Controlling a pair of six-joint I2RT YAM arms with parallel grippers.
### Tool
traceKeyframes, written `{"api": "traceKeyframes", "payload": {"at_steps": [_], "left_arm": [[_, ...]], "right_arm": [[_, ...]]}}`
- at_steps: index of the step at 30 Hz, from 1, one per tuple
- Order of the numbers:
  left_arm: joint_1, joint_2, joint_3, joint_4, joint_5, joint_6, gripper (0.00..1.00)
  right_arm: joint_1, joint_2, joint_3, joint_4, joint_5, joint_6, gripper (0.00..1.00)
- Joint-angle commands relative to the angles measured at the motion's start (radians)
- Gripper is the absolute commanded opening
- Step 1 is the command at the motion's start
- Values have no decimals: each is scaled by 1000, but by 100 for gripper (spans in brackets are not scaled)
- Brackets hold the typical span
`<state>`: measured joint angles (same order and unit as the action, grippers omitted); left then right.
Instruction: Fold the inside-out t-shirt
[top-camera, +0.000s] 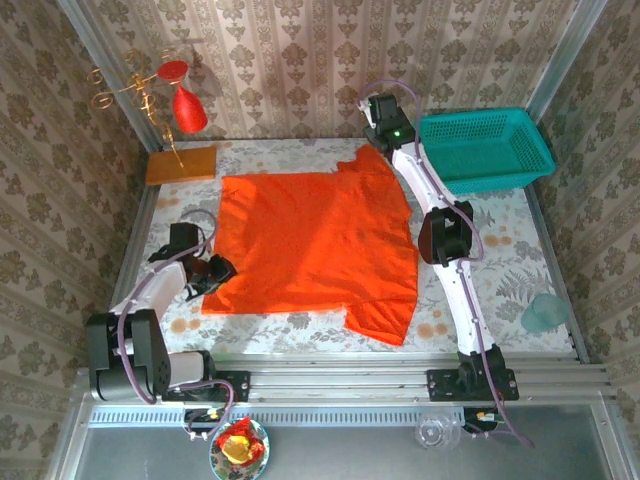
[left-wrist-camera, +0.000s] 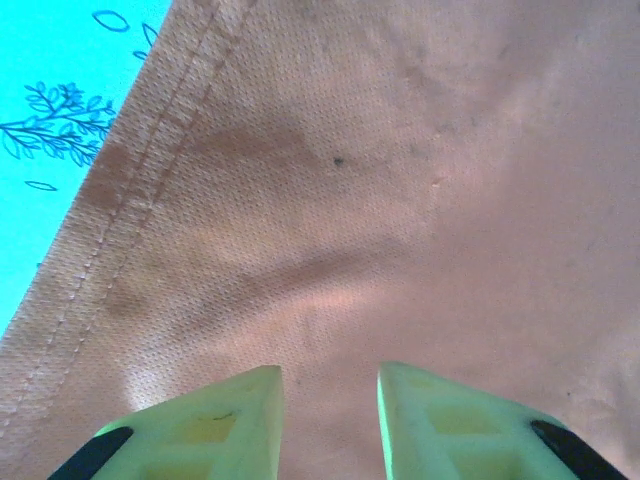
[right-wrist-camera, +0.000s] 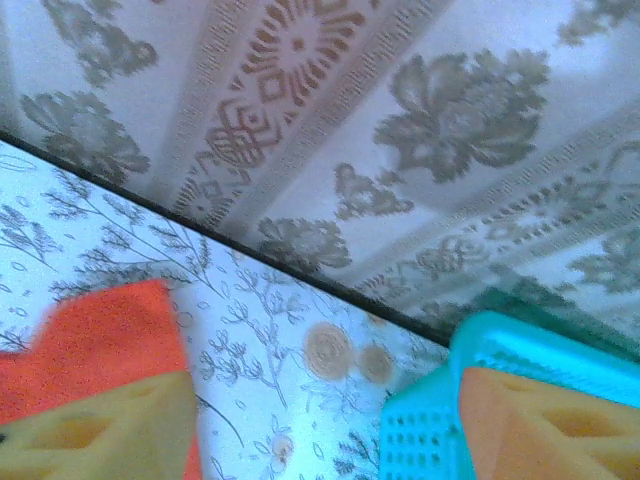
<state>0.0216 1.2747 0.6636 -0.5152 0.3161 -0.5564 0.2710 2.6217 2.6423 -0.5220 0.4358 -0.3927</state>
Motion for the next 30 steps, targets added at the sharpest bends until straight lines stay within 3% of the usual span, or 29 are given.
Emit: {"api": "traceKeyframes", "payload": {"at_steps": [1,9,16,22,25,30], "left_arm": [[9,-10,31,-51,-14,45,32],[-1,59,49,21,63,69,33],[-22,69,84,32,12,73,33],[-41,33,108,29,-11,76,33],[-61,29,120,30,-11,70,33],[-103,34,130,45,-5,58,33]], "right_arm": [[25,-143,-94,-78,52,95,74],[35,-495,-602,-116,-367,585,73],[29,-691,-1023,47,-785,986,66],[45,-816,-1304,45,-872,1072,67],[48,-898,-1454,65,-901,1098,75],[28,-958,-1602,55,-806,1076,79]]}}
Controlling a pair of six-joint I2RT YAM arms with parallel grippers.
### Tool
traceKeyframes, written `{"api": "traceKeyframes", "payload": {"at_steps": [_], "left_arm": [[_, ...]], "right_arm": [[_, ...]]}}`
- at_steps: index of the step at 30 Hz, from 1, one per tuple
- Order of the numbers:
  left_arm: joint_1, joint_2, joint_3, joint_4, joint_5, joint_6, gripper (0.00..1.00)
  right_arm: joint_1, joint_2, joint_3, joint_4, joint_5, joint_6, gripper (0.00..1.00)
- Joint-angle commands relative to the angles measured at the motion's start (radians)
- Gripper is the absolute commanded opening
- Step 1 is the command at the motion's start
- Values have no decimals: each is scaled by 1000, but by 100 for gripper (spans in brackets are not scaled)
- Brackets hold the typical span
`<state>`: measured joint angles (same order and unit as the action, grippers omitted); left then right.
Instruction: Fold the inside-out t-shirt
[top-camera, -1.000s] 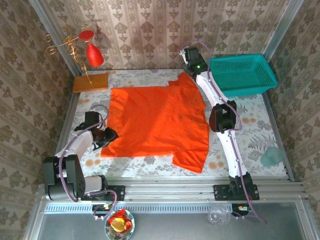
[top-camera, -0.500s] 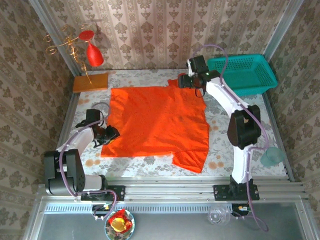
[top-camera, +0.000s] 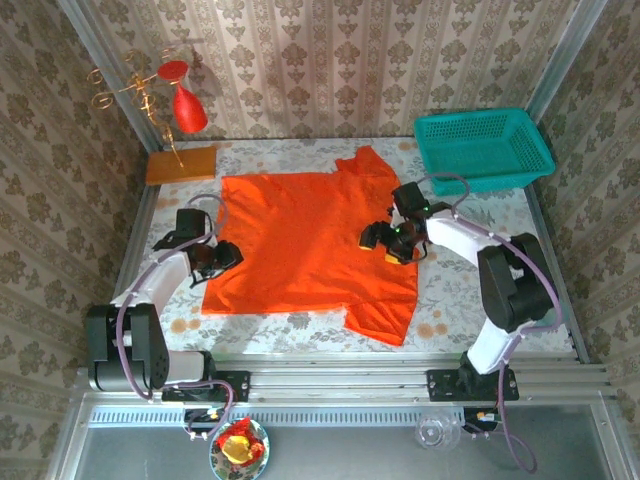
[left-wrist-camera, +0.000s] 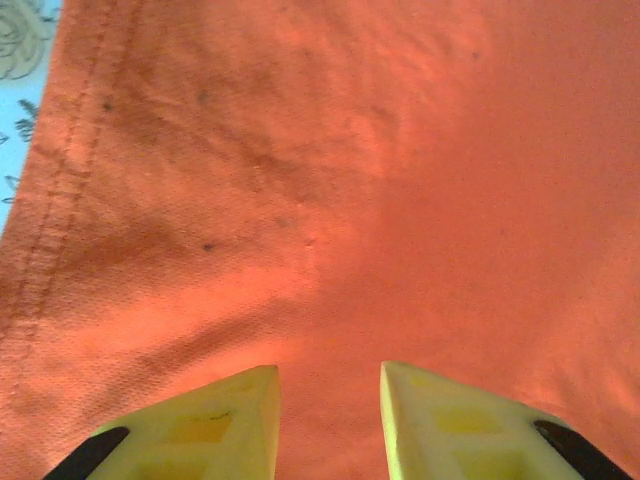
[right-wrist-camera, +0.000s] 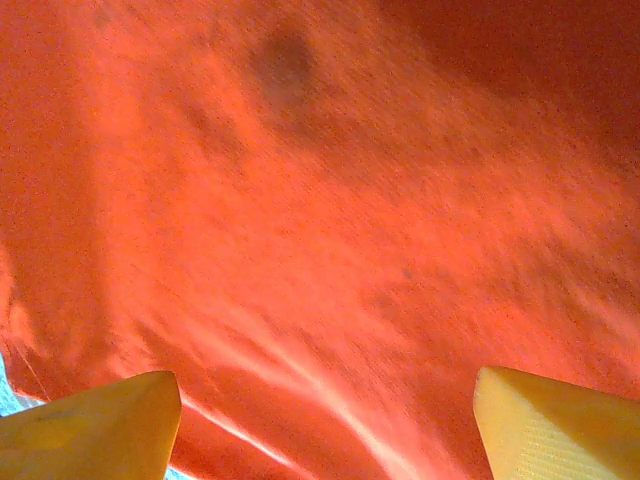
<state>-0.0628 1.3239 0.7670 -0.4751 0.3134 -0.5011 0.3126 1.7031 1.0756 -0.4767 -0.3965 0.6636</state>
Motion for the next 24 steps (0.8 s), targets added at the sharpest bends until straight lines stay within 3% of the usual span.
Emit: {"api": "traceKeyframes", "payload": {"at_steps": [1,5,13,19,24], "left_arm": [[-25,-12,29,5,-2,-1,33],[-52,2,50,-26,-27,-2,33],[-73,-11,29,-86,-88,-10,33],[-100,-57,-24,-130,-166,-51,32],[-125,-105,-71,-175,-175,-97,29]], "right_arm": [[-21,-39,-50,9,43,17,79],[-64,-22,-89,-9,138,6,79],[-179,-28,-172,22,200,27,78],[-187,-107,-157,-41,282,10,77],[-171,-198,-136,-116,231,-27,74]]}}
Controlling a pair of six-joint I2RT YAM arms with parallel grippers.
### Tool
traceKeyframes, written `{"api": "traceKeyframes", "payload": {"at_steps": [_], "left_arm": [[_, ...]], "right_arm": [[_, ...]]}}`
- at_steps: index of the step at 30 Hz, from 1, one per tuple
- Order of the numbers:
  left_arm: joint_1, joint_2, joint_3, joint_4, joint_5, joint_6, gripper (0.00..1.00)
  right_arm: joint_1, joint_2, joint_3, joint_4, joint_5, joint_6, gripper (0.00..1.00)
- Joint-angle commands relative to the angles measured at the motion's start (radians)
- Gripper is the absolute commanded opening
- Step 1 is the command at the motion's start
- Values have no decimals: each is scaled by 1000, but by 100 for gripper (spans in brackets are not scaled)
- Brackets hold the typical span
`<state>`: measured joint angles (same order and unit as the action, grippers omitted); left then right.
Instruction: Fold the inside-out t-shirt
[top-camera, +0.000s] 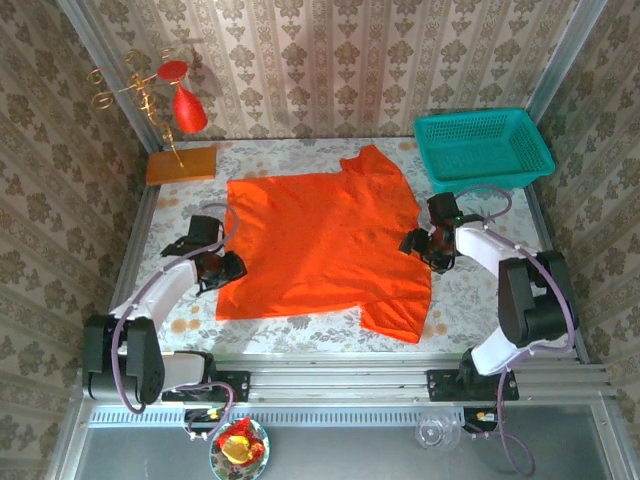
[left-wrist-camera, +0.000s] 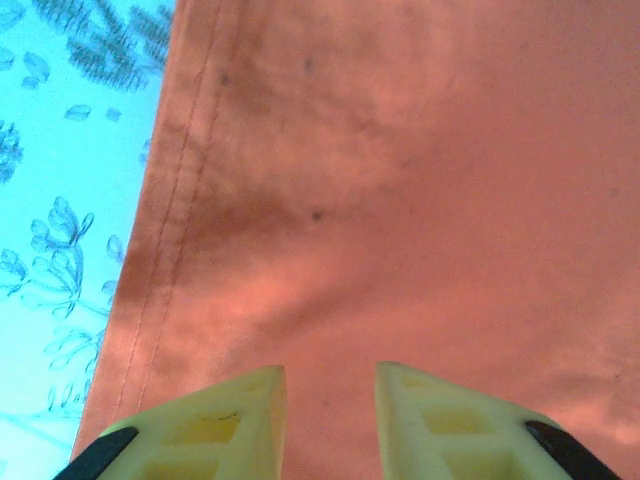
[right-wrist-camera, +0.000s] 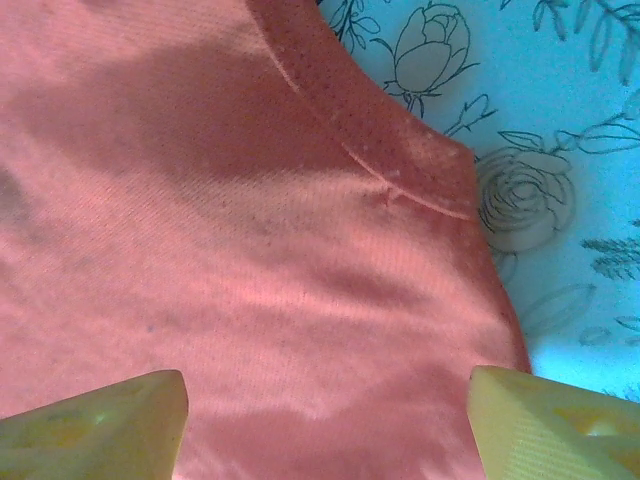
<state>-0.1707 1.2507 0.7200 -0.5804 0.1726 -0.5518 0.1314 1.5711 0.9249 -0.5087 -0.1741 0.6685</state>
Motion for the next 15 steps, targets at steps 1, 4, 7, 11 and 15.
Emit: {"api": "traceKeyframes", "payload": {"at_steps": [1,4,7,11,15], "left_arm": [[-24,-41,-31,-79,-40,-53,30],[-40,-81,-57,-135,-87,-116,29],[-45,-128,-84,-204,-136,-199,27],[-54,-208,-123,-280,-233,-268,28],[-46,-241,-161,-296,-248,-302,27]], "right_arm": [[18,-83,20,-107,8,-38,74],[45,-145,11,-175,16,-44,74],[68,-222,-22,-216,16,-32,73],[93,-308,-64,-271,37,-9,73],[103,-369,-104,-290,44,14,73]]}}
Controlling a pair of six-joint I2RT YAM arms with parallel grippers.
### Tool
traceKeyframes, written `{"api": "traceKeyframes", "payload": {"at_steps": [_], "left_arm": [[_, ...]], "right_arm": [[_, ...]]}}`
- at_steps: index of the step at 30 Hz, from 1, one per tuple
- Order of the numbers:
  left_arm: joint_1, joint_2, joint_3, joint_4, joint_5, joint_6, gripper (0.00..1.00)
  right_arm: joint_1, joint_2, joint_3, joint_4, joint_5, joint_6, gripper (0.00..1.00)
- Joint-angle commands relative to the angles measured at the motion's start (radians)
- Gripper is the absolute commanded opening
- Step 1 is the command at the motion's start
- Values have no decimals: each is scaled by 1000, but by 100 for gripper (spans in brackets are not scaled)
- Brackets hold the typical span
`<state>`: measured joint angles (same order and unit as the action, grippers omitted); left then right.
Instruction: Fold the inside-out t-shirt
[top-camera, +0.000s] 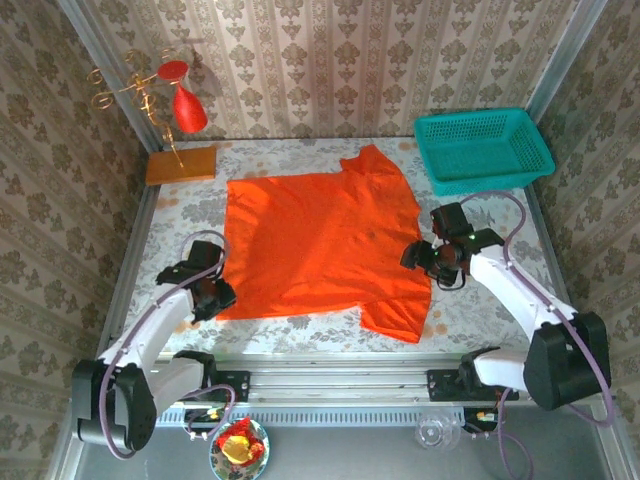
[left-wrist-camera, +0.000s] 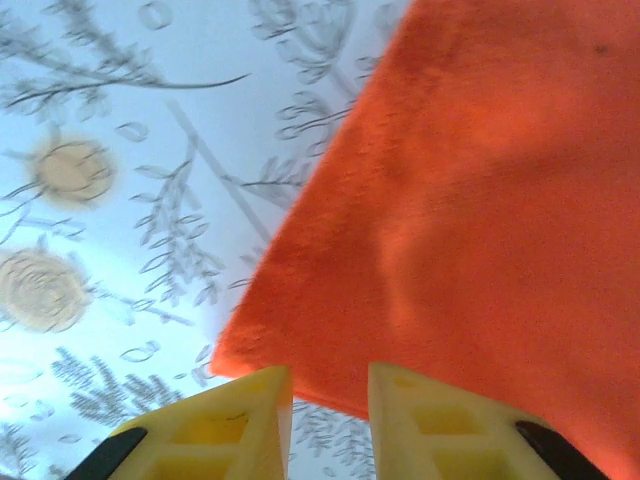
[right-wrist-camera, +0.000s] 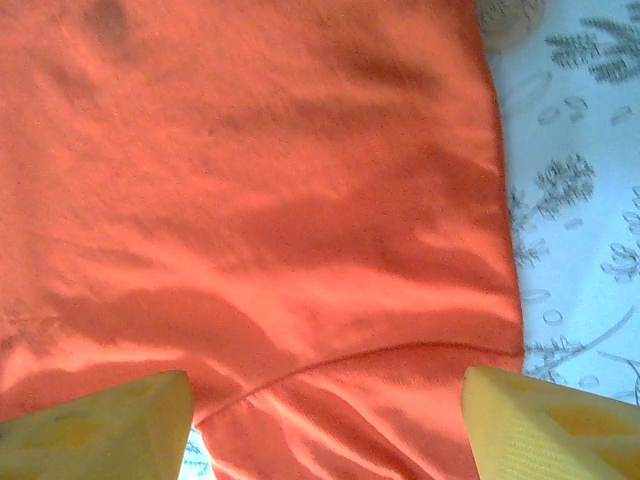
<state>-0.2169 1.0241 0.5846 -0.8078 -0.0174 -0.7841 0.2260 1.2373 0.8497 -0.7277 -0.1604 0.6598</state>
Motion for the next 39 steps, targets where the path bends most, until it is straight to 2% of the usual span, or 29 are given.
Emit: {"api": "traceKeyframes", "payload": {"at_steps": [1,5,13,24,39], "left_arm": [[0,-12,-29,-74,-59,-79,25],[-1,5,-59,-47,-52,-98,25],[4,47,-71,13,-36,-88,31],[31,50,-84,1,-67,-91,31],[56,133,-83,53,-13,-41,26]], "right_arm": [[10,-43,-34,-73,33,25,73],[12,-64,-50,-85,33,32,72],[24,-87,-44,-107,33,38,72],[30,-105,-35,-132,38,47,72],[39,-142,-31,-165,49,59,72]]}}
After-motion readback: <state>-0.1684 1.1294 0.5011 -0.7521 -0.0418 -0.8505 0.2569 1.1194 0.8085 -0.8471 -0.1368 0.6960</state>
